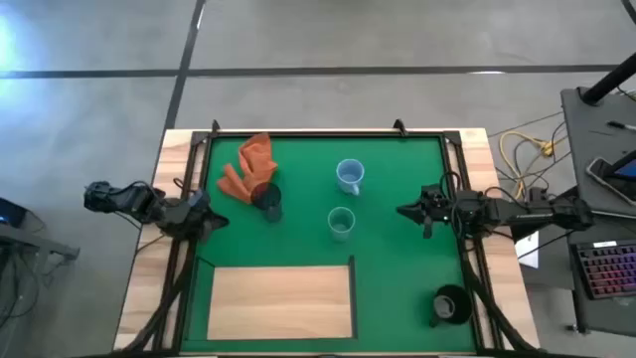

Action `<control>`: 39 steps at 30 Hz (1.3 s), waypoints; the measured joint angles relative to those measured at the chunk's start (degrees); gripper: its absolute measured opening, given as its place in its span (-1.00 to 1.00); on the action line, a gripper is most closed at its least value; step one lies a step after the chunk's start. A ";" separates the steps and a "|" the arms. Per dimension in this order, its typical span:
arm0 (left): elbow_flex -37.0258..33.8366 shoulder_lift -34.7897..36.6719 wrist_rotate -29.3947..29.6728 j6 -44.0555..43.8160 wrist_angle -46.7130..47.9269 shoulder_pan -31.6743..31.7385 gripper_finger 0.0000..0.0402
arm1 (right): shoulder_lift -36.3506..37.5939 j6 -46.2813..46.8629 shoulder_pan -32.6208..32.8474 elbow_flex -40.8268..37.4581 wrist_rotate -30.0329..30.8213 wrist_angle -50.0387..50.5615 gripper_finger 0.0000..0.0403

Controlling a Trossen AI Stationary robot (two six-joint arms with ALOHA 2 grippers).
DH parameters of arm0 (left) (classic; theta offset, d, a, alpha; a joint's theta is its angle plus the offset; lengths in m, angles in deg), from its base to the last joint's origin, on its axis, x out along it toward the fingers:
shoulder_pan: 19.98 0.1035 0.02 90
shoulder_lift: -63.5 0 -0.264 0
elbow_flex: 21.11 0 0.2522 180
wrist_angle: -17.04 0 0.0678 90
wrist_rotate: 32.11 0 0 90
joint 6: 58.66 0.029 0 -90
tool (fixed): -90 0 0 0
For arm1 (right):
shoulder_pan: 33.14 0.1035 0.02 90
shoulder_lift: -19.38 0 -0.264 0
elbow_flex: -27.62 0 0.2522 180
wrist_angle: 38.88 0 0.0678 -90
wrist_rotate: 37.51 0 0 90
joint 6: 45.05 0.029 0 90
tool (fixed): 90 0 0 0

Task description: Stack small to large cups/mugs on shelf

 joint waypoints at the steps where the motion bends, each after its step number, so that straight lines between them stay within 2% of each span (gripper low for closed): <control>1: 0.01 0.00 0.01 0.01 0.00 0.00 -0.74 | 0.01 -0.02 -0.02 0.00 -0.02 -0.02 -0.94; 30: 0.00 0.01 0.01 0.02 0.00 -0.01 -0.74 | 0.00 -0.27 -0.02 -0.02 0.02 -0.25 -0.94; 31: 0.00 0.01 0.00 0.01 -0.01 0.00 -0.74 | -0.02 -1.61 -0.04 -0.07 0.87 -1.45 -0.94; 35: 0.00 0.01 0.01 0.02 -0.01 0.01 -0.74 | -0.92 -4.70 -0.02 -0.07 12.01 -16.24 -0.94; 39: 0.00 0.01 0.01 0.02 0.00 -0.01 -0.74 | -1.99 -3.63 -0.12 -0.02 15.39 -34.79 -0.94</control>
